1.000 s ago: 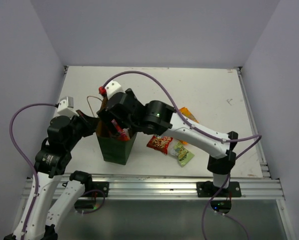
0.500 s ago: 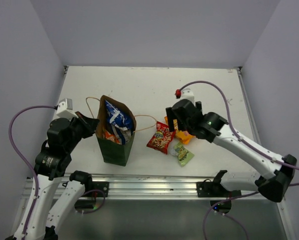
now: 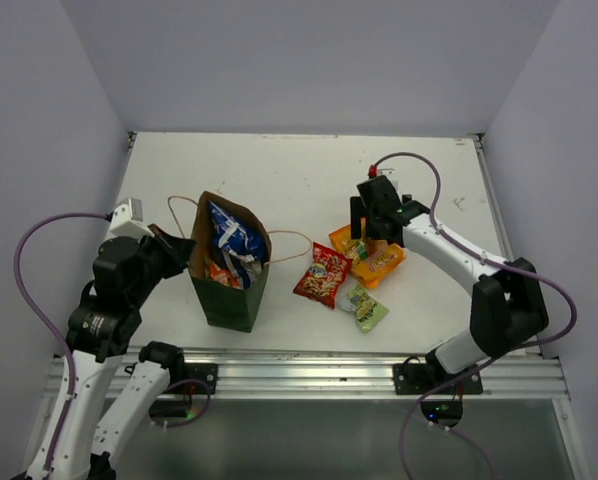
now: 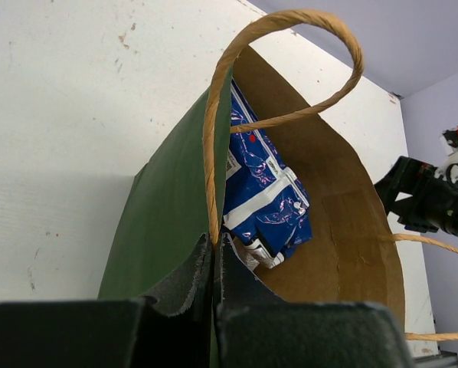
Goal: Place the snacks into the paper bag
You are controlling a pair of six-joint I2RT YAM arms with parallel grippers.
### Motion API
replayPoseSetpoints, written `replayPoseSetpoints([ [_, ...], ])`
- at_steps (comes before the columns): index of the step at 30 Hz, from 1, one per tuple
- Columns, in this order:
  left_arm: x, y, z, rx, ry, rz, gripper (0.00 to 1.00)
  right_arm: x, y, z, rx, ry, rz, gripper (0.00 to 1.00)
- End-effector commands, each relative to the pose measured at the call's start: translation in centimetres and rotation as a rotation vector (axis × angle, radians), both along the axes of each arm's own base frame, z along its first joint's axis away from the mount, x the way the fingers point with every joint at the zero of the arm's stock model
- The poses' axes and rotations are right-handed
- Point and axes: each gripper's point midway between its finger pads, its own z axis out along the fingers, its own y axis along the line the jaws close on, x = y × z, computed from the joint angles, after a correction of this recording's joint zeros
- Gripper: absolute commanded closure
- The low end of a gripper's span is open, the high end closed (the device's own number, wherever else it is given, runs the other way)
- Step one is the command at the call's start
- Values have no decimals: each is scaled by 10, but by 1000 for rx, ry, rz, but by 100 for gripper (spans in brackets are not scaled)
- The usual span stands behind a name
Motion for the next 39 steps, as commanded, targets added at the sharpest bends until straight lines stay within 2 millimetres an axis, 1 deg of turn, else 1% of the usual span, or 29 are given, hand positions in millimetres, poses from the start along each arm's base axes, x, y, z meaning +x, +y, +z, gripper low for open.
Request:
replayPoseSetpoints([
  [1, -1, 3, 21, 0, -49, 14, 100, 15, 12, -26, 39, 74, 89, 1],
  [3, 1, 2, 22, 0, -48, 12, 100, 7, 14, -54, 25, 166, 114, 2],
  [4, 2, 3, 22, 3, -47, 15, 100, 1, 19, -61, 49, 201, 134, 3],
  [6, 3, 3, 22, 0, -48, 22, 100, -10, 19, -73, 65, 235, 138, 6],
  [7, 4, 3, 23, -2, -52, 24, 100, -13, 20, -75, 72, 241, 140, 10],
  [8, 4, 3, 22, -3, -50, 25, 100, -20, 16, -80, 64, 256, 137, 20],
  [9, 5, 3, 20, -9, -45, 27, 100, -22, 13, -81, 51, 264, 132, 47],
  [10, 5, 2, 20, -14, -47, 24, 100, -23, 10, -77, 41, 260, 135, 65],
  [11, 6, 1, 19, -19, -46, 24, 100, -26, 3, -73, 10, 260, 120, 99],
  [12, 6, 1, 16, -22, -40, 24, 100, -25, 0, -66, -6, 247, 123, 100],
  [15, 9, -2, 13, -33, -38, 18, 100, -16, -7, -16, -42, 158, 136, 100],
  [16, 10, -3, 15, -38, -46, 14, 100, -13, -8, 10, -35, 104, 136, 100],
  [17, 11, -4, 14, -38, -43, 11, 100, -6, -5, 44, -23, 55, 142, 100],
  [19, 12, -5, 13, -39, -41, 8, 100, 2, 5, 91, 18, -30, 171, 100],
  [20, 13, -5, 13, -37, -41, 8, 100, 9, 17, 139, 61, -108, 194, 100],
  [22, 14, -6, 13, -42, -45, 6, 100, 11, 39, 183, 120, -171, 248, 100],
  [23, 14, -6, 11, -44, -43, 5, 100, 12, 64, 224, 162, -235, 298, 100],
  [25, 15, -7, 11, -46, -44, -1, 100, 10, 94, 262, 207, -300, 357, 100],
  [26, 15, -8, 11, -51, -43, -2, 100, -5, 118, 309, 285, -384, 413, 100],
  [27, 16, -9, 11, -53, -47, -5, 100, 0, 144, 304, 318, -356, 456, 100],
  [28, 16, -9, 11, -52, -46, -7, 100, -4, 157, 315, 360, -369, 483, 100],
  [29, 16, -10, 11, -53, -47, -8, 100, -18, 176, 341, 441, -410, 523, 100],
  [30, 16, -9, 12, -53, -48, -7, 100, -21, 196, 335, 466, -390, 558, 100],
  [31, 16, -9, 12, -51, -47, -9, 100, -29, 212, 338, 507, -385, 603, 100],
  [32, 16, -9, 12, -50, -46, -9, 100, -44, 238, 336, 555, -369, 653, 100],
  [34, 15, -10, 13, -52, -47, -12, 100, -60, 264, 327, 603, -327, 709, 100],
  [35, 15, -10, 13, -53, -48, -12, 100, -76, 284, 317, 620, -294, 750, 100],
  [37, 14, -10, 12, -52, -47, -14, 100, -90, 305, 301, 614, -252, 792, 100],
  [39, 14, -10, 11, -50, -46, -14, 100, -111, 324, 283, 596, -205, 841, 100],
])
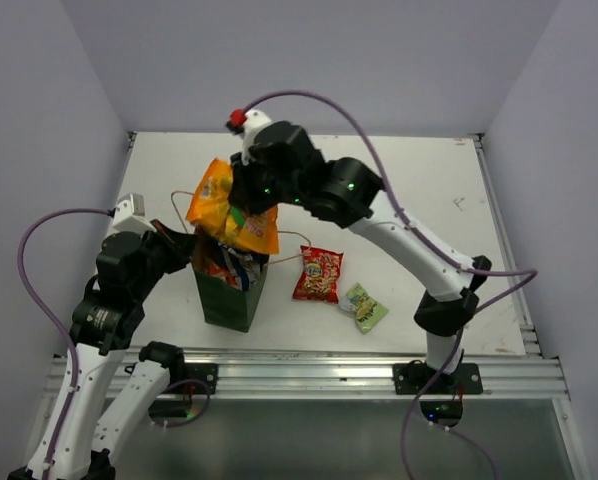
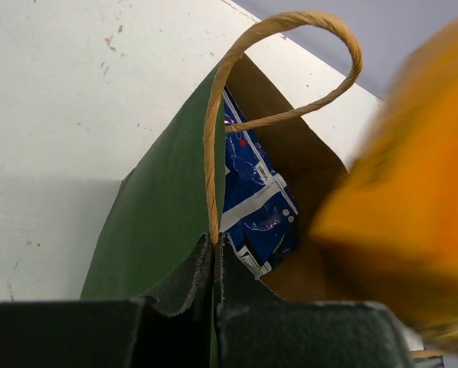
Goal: Place the snacks into the paper bag
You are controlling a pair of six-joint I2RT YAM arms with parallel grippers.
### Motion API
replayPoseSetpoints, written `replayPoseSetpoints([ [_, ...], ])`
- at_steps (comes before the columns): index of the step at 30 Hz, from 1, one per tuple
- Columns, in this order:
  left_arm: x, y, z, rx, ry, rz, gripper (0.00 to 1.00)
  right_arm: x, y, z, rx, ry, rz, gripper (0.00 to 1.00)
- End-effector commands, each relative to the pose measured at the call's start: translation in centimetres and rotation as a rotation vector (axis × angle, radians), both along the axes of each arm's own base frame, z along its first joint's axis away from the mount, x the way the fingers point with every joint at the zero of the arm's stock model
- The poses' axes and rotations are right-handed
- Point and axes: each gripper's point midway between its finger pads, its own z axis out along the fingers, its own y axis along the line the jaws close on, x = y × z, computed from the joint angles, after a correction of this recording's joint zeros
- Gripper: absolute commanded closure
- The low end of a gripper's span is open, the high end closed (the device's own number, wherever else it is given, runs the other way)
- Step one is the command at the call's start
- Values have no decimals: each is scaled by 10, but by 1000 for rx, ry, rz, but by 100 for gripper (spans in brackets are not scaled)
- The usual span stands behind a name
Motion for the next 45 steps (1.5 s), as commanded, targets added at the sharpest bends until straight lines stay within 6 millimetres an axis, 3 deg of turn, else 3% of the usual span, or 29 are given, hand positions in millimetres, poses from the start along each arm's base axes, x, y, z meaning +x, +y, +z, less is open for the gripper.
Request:
replayPoseSetpoints([
  [1, 4, -5, 9, -21, -43, -14, 100, -31, 41, -25, 3, 64, 105, 100],
  [3, 4, -5, 8, -21, -43, -14, 100, -44, 53, -41, -15, 89, 136, 100],
  [8, 3, -5, 6, -22, -46, -14, 100, -55, 67, -69, -65, 123, 157, 100],
  [13, 1, -9, 6, -32, -45, -38, 100, -72, 67, -102, -168, 148, 192, 100],
  [17, 0, -9, 7, -32, -50, -39, 100, -87, 65, -141, -275, 164, 211, 100],
  [20, 0, -9, 9, -36, -58, -38, 100, -90, 64, -171, -342, 188, 213, 100],
  [25, 0, -11, 13, -36, -71, -52, 100, -87, 62, -193, -407, 182, 189, 100],
  [27, 0, -11, 14, -36, -71, -57, 100, -81, 58, -196, -439, 156, 172, 91],
  [30, -1, -12, 16, -35, -76, -61, 100, -71, 53, -186, -460, 115, 142, 60],
  [31, -1, -12, 16, -34, -75, -63, 100, -68, 54, -167, -424, 89, 131, 38],
  [32, -1, -12, 15, -33, -73, -65, 100, -67, 53, -145, -390, 51, 131, 34],
  [33, -1, -12, 15, -33, -73, -66, 100, -63, 53, -105, -311, -5, 116, 28],
  [35, -1, -12, 14, -31, -71, -69, 100, -57, 42, -52, -220, -81, 76, 20],
  [37, -2, -14, 14, -31, -71, -76, 100, -50, 10, 11, -127, -172, -22, 15],
  [38, -1, -14, 14, -30, -71, -78, 100, -47, -5, 23, -121, -197, -61, 13],
  [39, -1, -14, 15, -29, -71, -80, 100, -49, -33, 47, -85, -225, -108, 11],
  [40, -2, -14, 15, -28, -72, -81, 100, -42, -47, 29, -156, -228, -163, 7],
  [41, -2, -14, 14, -24, -71, -84, 100, -33, -69, 23, -199, -249, -264, 5],
  [42, -2, -14, 14, -24, -72, -85, 100, -35, -102, 32, -178, -256, -319, 3],
  [43, -2, -14, 14, -24, -72, -85, 100, -21, -115, -18, -298, -212, -358, 2],
  [45, -2, -16, 13, -22, -68, -95, 100, -17, -138, -51, -282, -112, -412, 2],
])
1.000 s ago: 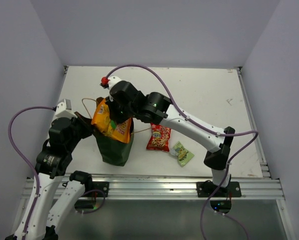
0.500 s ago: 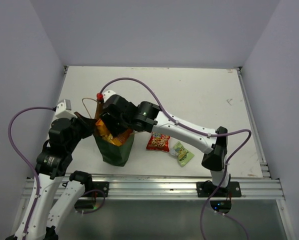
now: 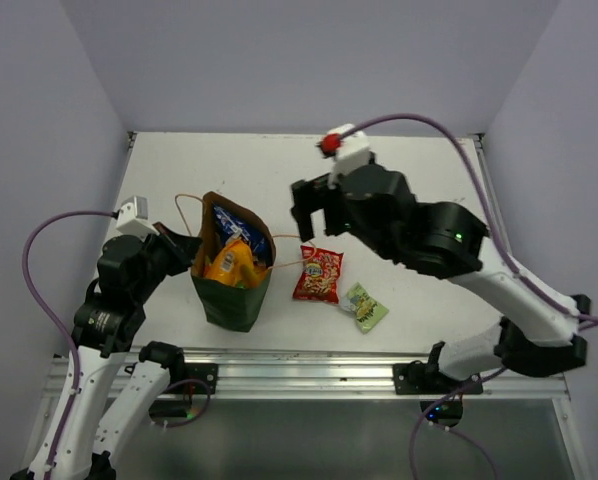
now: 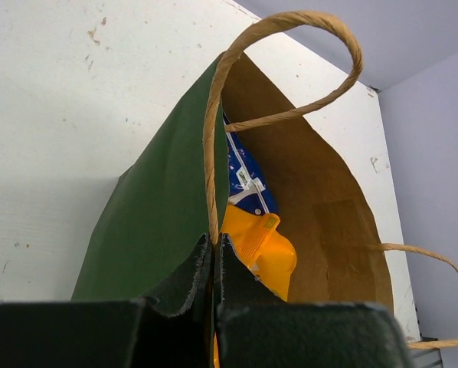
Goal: Place the snacks into the paper bag
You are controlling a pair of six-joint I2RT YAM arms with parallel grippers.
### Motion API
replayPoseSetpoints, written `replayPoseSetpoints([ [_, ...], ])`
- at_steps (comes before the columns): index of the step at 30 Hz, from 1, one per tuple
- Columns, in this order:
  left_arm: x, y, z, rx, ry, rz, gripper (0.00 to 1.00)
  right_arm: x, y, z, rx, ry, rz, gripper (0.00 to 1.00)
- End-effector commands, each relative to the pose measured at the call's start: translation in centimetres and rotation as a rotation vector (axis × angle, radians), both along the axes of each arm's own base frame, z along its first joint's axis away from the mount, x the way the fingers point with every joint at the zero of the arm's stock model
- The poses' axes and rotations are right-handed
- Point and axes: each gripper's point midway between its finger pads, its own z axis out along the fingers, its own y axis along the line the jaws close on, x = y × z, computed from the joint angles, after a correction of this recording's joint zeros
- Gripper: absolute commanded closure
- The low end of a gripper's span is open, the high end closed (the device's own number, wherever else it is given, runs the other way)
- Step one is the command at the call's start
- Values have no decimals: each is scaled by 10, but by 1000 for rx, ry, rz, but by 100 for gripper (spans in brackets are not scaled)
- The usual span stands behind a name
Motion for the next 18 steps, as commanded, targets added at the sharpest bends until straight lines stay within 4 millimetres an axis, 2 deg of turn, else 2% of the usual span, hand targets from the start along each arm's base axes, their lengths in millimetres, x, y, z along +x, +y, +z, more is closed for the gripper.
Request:
replayPoseSetpoints([
  [1, 1, -9, 17, -13, -58, -53, 100, 31, -76, -84, -98, 93, -271, 2],
  [3, 2, -9, 17, -7, -57, -55, 100, 31, -90, -117, -67, 165, -318, 2],
  [4, 2, -10, 16, -6, -55, -58, 100, 35, -101, -151, -95, 203, -355, 2],
  [5, 2, -10, 17, -6, -55, -58, 100, 35, -105, -160, -77, 223, -362, 2],
  [7, 3, -11, 16, -4, -52, -67, 100, 38, -104, -193, -81, 278, -355, 2],
  [10, 3, -11, 16, 5, -51, -71, 100, 43, -91, -227, -100, 329, -331, 2],
  [11, 3, -11, 16, 7, -50, -73, 100, 45, -85, -244, -125, 355, -327, 2],
  [14, 3, -11, 18, 8, -52, -72, 100, 54, -74, -272, -113, 401, -311, 2],
  [15, 3, -11, 17, 9, -49, -71, 100, 56, -70, -288, -132, 427, -311, 2],
  [17, 2, -10, 17, 12, -47, -67, 100, 59, -62, -304, -118, 461, -290, 2],
  [18, 1, -9, 17, 14, -44, -64, 100, 59, -58, -320, -139, 495, -282, 2],
])
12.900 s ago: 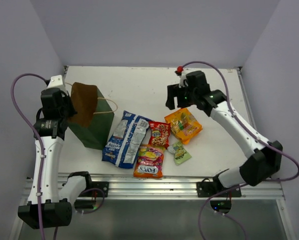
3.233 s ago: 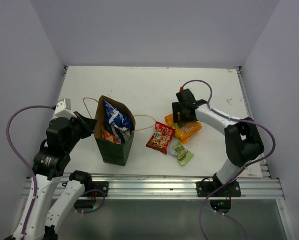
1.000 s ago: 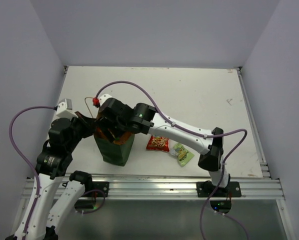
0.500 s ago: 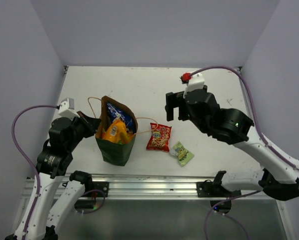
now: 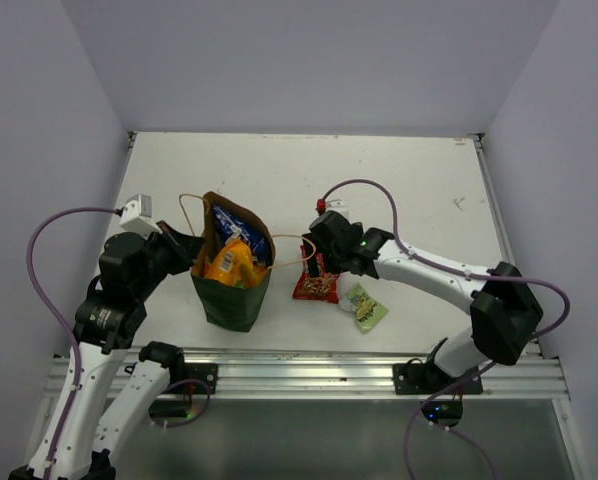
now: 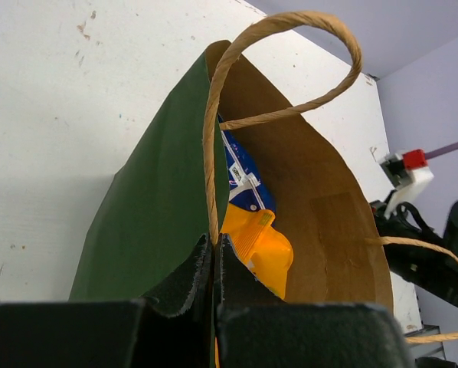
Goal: Place the snacks into the paper bag
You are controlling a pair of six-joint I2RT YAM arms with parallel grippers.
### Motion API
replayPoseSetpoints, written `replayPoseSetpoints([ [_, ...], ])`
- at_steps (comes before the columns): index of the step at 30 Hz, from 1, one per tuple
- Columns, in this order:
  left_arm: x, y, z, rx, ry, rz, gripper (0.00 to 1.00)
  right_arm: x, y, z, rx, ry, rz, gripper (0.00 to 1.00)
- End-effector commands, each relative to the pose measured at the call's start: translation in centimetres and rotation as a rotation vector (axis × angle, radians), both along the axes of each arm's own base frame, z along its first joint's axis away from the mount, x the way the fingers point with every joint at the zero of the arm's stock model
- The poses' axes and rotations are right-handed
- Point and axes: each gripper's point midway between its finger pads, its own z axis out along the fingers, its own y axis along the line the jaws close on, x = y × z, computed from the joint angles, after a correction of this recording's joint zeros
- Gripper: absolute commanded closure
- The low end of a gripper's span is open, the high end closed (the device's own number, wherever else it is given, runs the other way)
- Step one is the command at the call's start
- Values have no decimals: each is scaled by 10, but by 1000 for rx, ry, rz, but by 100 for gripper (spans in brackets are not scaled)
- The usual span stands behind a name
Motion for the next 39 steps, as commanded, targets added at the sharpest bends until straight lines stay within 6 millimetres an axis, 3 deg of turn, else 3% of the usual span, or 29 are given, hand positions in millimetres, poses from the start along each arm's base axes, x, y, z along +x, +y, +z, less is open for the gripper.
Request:
replayPoseSetpoints([
  [1, 0, -3, 18, 5, -53, -25, 100, 17, 37, -16, 149, 13, 11, 2],
  [5, -1, -2, 18, 9, -53, -21, 100, 7, 51, -57, 151, 138, 36, 3],
  [8, 0, 0, 20, 15, -57, -12, 100, -1, 46, -83, 106, 199, 31, 7],
  [10, 0, 1, 20, 16, -57, -9, 100, -7, 38, -92, 75, 222, 33, 21],
  [11, 0, 1, 20, 16, -59, -8, 100, -7, 35, -88, 74, 214, 30, 31],
  [12, 1, 1, 21, 15, -60, -8, 100, -7, 31, -85, 61, 200, 22, 49],
  [13, 1, 0, 20, 16, -59, -9, 100, -9, 25, -81, 40, 199, 20, 56],
  [15, 2, -1, 20, 13, -62, -13, 100, -4, 19, -55, 32, 144, 25, 78],
  [17, 3, -2, 18, 9, -60, -18, 100, 1, 6, -23, -29, 96, 20, 89],
  [18, 4, -3, 19, 4, -64, -20, 100, 5, 3, 5, -15, 48, 16, 97],
  [21, 4, -4, 18, 1, -64, -22, 100, 16, -13, 97, -21, -115, -6, 100],
  [22, 5, -4, 16, -1, -61, -22, 100, 22, -11, 141, 21, -187, -1, 100],
  [23, 5, -4, 17, -2, -65, -23, 100, 24, -8, 166, 62, -225, 13, 100],
  [24, 5, -5, 16, -3, -63, -26, 100, 26, -2, 189, 99, -256, 31, 100],
  [25, 6, -5, 15, -8, -60, -26, 100, 29, 6, 233, 168, -322, 57, 100],
  [28, 6, -6, 15, -14, -60, -29, 100, 29, 48, 290, 323, -364, 185, 100],
  [31, 6, -7, 15, -16, -59, -29, 100, 23, 94, 309, 428, -340, 297, 100],
  [33, 5, -7, 16, -19, -62, -27, 100, 9, 124, 300, 448, -299, 379, 100],
  [35, 4, -6, 17, -21, -63, -22, 100, 2, 152, 276, 437, -240, 428, 100],
  [36, 4, -4, 17, -19, -61, -16, 100, -15, 169, 261, 433, -194, 481, 100],
  [39, 1, -3, 18, -18, -63, -8, 100, -38, 204, 227, 438, -111, 550, 100],
])
